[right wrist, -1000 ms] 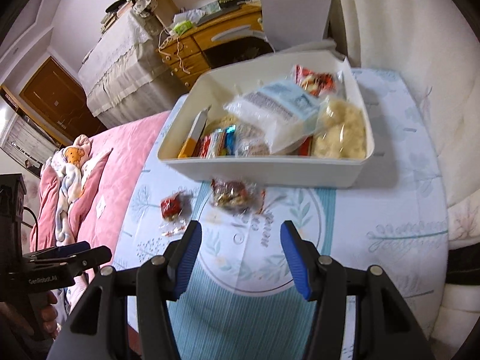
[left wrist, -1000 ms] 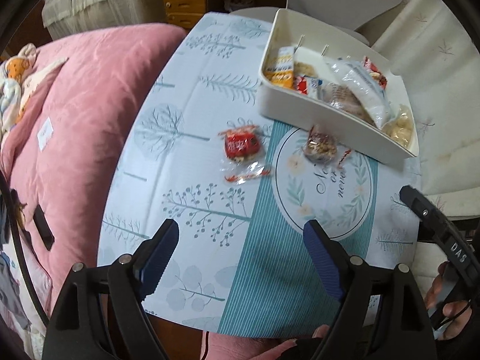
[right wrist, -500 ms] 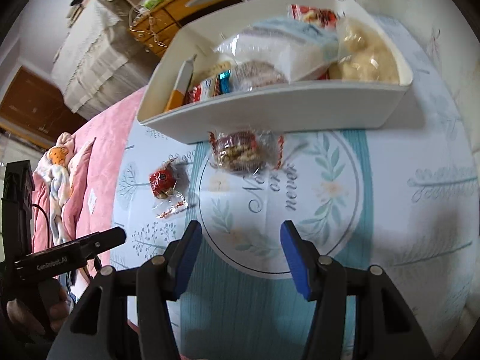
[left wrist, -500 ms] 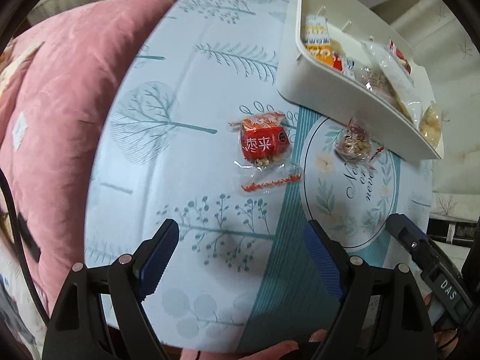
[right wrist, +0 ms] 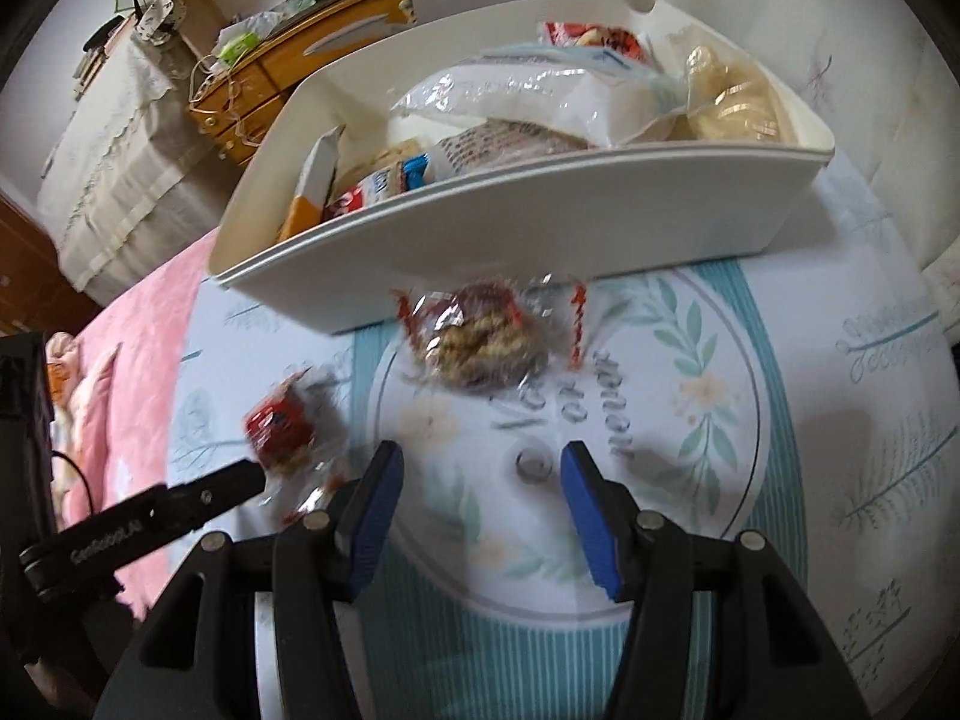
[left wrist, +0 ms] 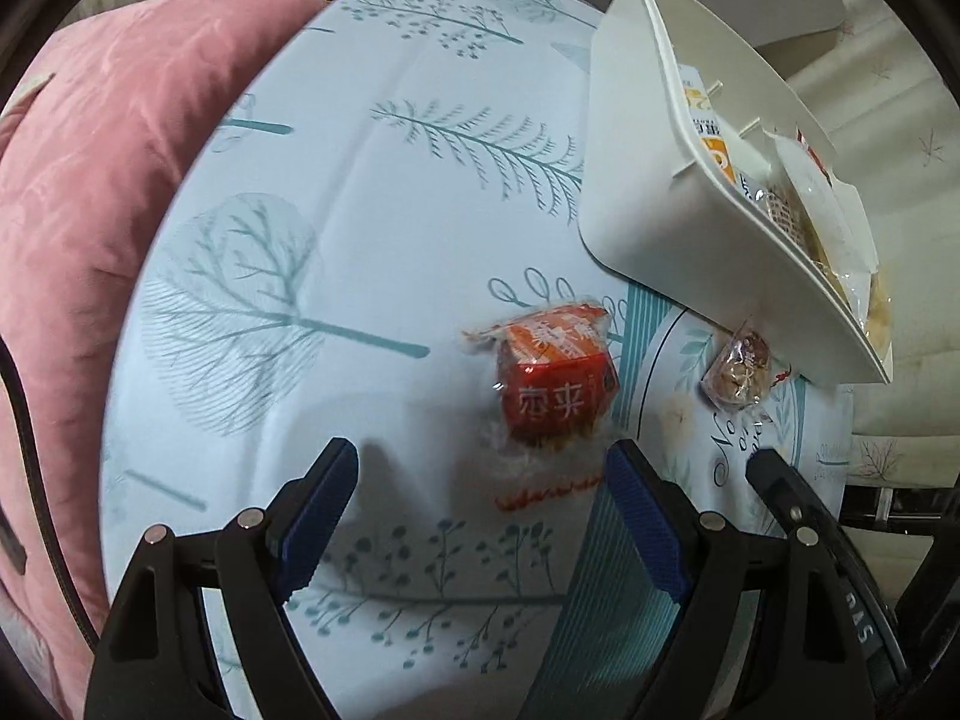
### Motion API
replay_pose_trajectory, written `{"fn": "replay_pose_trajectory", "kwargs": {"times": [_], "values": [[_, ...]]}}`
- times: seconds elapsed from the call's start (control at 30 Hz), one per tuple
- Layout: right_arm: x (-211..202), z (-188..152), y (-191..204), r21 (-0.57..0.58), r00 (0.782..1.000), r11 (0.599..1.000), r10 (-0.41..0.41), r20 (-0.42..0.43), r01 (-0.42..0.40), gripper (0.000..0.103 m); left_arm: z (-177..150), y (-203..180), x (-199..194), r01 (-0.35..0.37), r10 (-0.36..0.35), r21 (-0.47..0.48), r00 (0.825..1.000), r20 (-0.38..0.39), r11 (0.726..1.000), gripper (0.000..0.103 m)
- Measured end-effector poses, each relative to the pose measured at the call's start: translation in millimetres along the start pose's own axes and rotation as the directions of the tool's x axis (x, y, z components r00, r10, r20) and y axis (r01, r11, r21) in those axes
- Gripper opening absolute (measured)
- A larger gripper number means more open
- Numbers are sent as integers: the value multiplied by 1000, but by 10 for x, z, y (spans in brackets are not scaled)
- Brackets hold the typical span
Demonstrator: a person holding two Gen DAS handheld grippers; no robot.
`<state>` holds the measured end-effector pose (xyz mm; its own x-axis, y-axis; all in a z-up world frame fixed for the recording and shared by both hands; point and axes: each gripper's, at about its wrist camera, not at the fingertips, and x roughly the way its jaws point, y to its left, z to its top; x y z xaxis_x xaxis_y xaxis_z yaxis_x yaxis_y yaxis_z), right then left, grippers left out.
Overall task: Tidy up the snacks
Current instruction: 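Grasp the red candy with the left gripper while the right grasps the nut bar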
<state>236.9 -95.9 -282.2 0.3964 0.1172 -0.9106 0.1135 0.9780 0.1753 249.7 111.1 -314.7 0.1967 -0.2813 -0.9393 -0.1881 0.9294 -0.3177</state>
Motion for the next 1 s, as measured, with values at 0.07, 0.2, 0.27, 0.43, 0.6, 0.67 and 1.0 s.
{"fn": "replay_pose_trajectory", "kwargs": {"times": [0.07,0.2,0.27,0.43,0.6,0.67,1.0], "values": [[51,49,42,-14,1000,999,-29,8,29,55,28,-34,55,7,-7,15,1000,1,1000,84],[165,145,152,-66,998,995,-66,23,68,55,80,-139,149,0,0,55,1000,-2,998,83],[207,168,212,-104,996,991,-79,31,82,55,96,-168,181,-6,6,73,1000,4,997,82],[316,232,334,-186,993,975,-113,44,119,56,140,-233,227,-34,32,86,999,22,996,76],[365,265,385,-230,984,958,-156,89,172,64,181,-309,207,-62,58,122,998,32,991,75],[394,297,384,-235,980,953,-173,99,192,69,202,-363,237,-71,66,140,997,37,988,73],[485,307,371,-277,973,935,-195,127,223,75,269,-468,282,-80,63,164,992,107,983,58]]}}
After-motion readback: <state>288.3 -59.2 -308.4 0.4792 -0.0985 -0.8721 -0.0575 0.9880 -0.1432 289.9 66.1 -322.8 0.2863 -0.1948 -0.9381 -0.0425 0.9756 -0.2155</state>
